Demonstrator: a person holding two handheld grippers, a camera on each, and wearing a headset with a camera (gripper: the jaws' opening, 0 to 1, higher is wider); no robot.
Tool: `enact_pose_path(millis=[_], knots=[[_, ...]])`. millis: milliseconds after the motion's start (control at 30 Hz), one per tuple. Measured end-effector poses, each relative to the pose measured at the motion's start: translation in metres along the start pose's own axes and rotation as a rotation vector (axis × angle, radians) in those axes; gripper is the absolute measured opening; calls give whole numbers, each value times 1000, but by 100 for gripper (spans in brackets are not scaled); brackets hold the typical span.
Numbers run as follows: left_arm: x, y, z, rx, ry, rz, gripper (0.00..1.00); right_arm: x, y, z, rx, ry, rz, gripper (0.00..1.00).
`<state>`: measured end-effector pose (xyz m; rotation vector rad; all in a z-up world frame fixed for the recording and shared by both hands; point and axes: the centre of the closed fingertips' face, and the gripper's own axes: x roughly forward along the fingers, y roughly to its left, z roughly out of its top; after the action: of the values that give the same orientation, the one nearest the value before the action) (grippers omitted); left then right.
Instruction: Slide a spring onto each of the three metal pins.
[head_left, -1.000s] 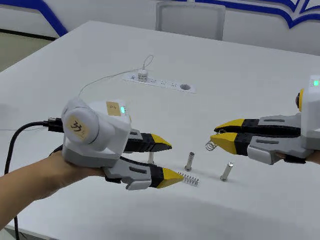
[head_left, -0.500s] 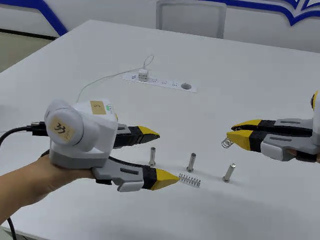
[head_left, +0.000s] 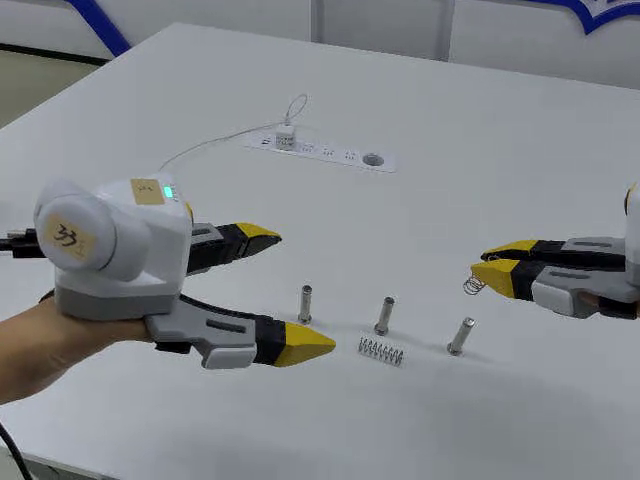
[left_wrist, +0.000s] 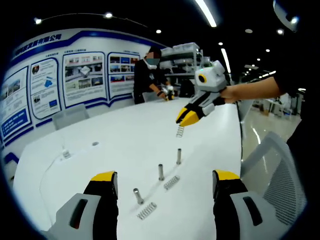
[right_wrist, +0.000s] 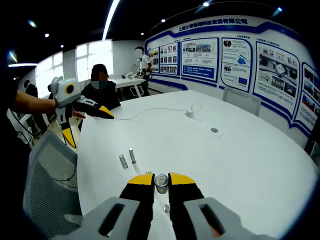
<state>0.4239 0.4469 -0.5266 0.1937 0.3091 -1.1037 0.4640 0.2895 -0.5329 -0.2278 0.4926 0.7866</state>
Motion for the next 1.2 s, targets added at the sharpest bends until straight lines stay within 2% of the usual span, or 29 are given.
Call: enact_pose_path(millis=[200, 533, 633, 933, 1100, 1200], knots=[[-6, 10, 5, -27, -33, 13, 84, 2, -10, -11, 18, 21, -23, 11], [-6, 15, 0, -31, -20, 27, 90, 4, -17, -31, 37, 60, -46, 11], [-8, 22, -1, -28, -22, 54, 95, 5, -17, -35, 40, 68, -48, 11], [-11, 31, 3, -48, -46, 65, 97, 12, -15, -43, 58, 83, -44, 11], [-11, 31, -1, -53, -33, 67, 100, 15, -15, -44, 66, 84, -41, 11], [-13, 34, -5, -52, -24, 88, 100, 17, -14, -46, 67, 91, -38, 11]])
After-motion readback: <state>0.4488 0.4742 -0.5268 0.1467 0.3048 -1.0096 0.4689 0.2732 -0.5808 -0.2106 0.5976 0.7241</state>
